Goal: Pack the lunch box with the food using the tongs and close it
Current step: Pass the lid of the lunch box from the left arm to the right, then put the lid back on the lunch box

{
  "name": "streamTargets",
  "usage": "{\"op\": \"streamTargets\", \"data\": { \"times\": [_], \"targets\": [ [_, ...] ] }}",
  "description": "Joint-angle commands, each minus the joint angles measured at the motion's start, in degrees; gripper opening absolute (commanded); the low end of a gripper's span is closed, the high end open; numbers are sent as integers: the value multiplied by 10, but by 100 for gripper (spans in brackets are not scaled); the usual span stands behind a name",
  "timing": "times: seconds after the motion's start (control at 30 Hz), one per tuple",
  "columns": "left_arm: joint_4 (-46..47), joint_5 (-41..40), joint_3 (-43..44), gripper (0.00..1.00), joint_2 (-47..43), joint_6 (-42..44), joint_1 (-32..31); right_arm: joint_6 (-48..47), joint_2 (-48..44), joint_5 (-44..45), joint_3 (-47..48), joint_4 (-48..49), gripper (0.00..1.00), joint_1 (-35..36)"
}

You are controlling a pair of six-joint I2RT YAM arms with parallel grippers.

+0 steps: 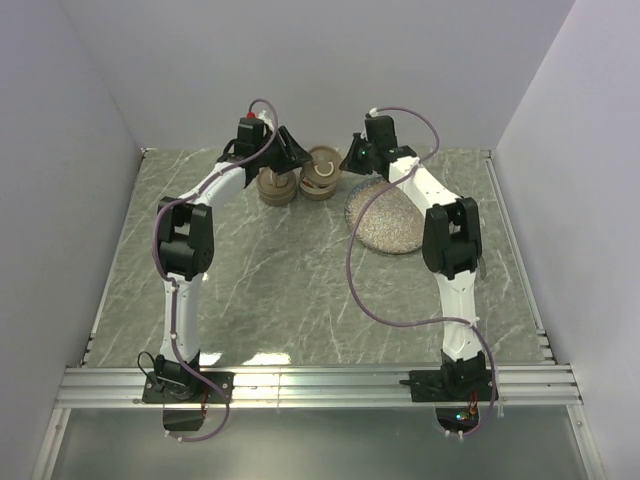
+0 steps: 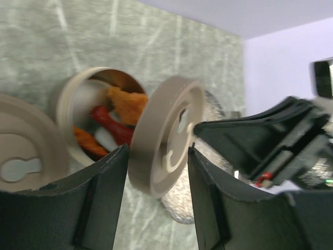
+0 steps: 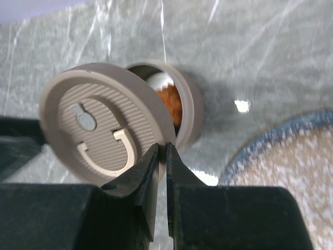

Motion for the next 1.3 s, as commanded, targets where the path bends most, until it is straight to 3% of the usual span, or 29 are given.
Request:
{"op": "streamTargets", "data": {
  "times": [0.0, 0.17, 0.47, 1.27],
  "targets": [
    [-34, -34, 29, 55, 16, 32, -1, 18, 23, 23, 64, -5, 0, 9],
    [-52, -60, 29, 55, 29, 32, 7, 25, 65, 43, 126, -30, 0, 16],
    [-80, -104, 30, 55, 18, 42, 14, 30, 70, 37, 121, -59, 0, 17],
    [-60, -118, 13, 55, -47, 82, 14, 41, 116, 35, 177, -101, 0, 18]
  ]
}}
